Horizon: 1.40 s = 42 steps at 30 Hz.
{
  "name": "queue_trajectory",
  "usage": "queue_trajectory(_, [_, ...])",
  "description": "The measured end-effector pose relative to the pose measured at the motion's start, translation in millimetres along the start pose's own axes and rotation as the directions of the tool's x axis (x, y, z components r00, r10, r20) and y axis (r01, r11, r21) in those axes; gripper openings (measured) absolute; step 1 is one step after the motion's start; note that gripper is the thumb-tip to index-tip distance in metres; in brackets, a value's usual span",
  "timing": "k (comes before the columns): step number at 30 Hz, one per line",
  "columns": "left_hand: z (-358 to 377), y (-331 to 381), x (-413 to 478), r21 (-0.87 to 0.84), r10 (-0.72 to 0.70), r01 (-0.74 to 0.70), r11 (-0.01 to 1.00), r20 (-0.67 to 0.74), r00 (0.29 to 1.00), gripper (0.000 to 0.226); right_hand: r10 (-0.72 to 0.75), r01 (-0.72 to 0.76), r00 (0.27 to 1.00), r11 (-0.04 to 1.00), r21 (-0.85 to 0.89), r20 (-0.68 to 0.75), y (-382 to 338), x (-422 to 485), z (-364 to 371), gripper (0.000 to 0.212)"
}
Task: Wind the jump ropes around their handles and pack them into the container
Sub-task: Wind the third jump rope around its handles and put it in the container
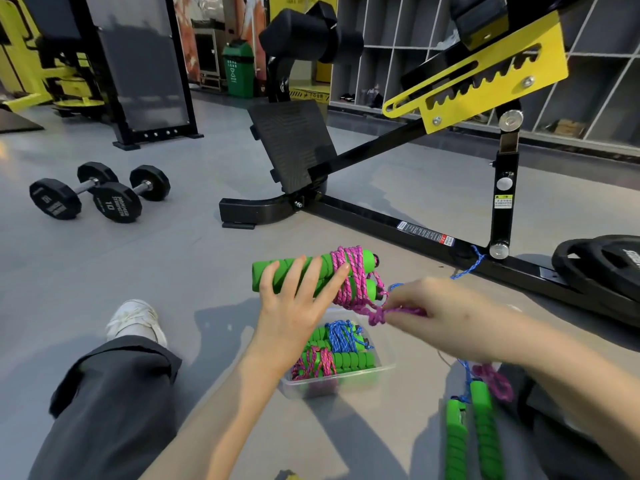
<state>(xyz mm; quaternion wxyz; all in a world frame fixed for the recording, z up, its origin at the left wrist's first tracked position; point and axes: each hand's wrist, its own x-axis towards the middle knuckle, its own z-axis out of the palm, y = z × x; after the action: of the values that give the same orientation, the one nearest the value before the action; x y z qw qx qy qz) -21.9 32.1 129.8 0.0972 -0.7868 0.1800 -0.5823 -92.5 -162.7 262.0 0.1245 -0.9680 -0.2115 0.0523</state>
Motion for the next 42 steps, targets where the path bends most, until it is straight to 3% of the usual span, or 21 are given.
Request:
queue_trajectory(4, [-6.2,2.3,6.4,-0.021,0.017,-0.018,1.000,-0.049,0.999,0.052,-0.078,0.078,0.997,0.995,0.066,-0.011,0.1,2.5,-20.9,0.020])
queue_trajectory(8, [-5.7,4.2,3.3,-0.019,0.080,-0.082,0.996,-0.083,0.993,0.043,-0.120,0.094,0.990,0.959,0.269,0.080,-0.3,9.2,-41.2,0.010])
queue_trajectory(14, [-10.4,5.5,6.9,-0.119,0.094,-0.113,0.987,-0.156,0.983,0.051,-0.156,0.174,0.985,0.926,0.336,-0.078,14.7,31.9,-67.1,0.012])
queue_trajectory(22, [-23.4,15.7,18.6,-0.203,0.096,-0.146,0.968,-0.238,0.967,0.058,-0.215,0.241,0.970,0.841,0.484,-0.109,17.0,50.4,-61.3,0.007])
queue_trajectory(26, [-27.4,13.1,22.3,-0.242,0.068,-0.125,0.962,-0.231,0.971,0.057,-0.169,0.210,0.978,0.799,0.563,-0.125,30.2,56.9,-54.2,0.013])
queue_trajectory(28, [-28.6,10.0,25.5,-0.257,0.042,-0.107,0.960,-0.246,0.968,0.062,-0.128,0.172,0.985,0.718,0.674,-0.116,38.3,57.4,-46.0,0.013])
queue_trajectory(32, [-34.2,10.9,33.0,-0.297,0.007,-0.084,0.951,-0.251,0.968,0.058,-0.041,0.042,0.999,0.397,0.917,-0.028,45.3,57.9,-24.8,0.011])
queue_trajectory(34, [-35.9,12.4,34.5,-0.308,-0.002,-0.074,0.948,-0.242,0.970,0.056,-0.024,0.032,0.999,0.291,0.956,-0.026,46.2,59.6,-14.0,0.012])
queue_trajectory(39, [-31.2,4.0,31.9,-0.255,-0.006,-0.052,0.965,-0.224,0.975,0.077,0.031,0.095,0.995,0.008,0.995,-0.095,37.0,53.2,21.1,0.015])
queue_trajectory(42, [-32.2,3.4,31.4,-0.245,-0.024,-0.023,0.969,-0.185,0.982,0.075,0.165,0.058,0.985,-0.079,0.995,-0.044,32.8,46.2,38.7,0.037])
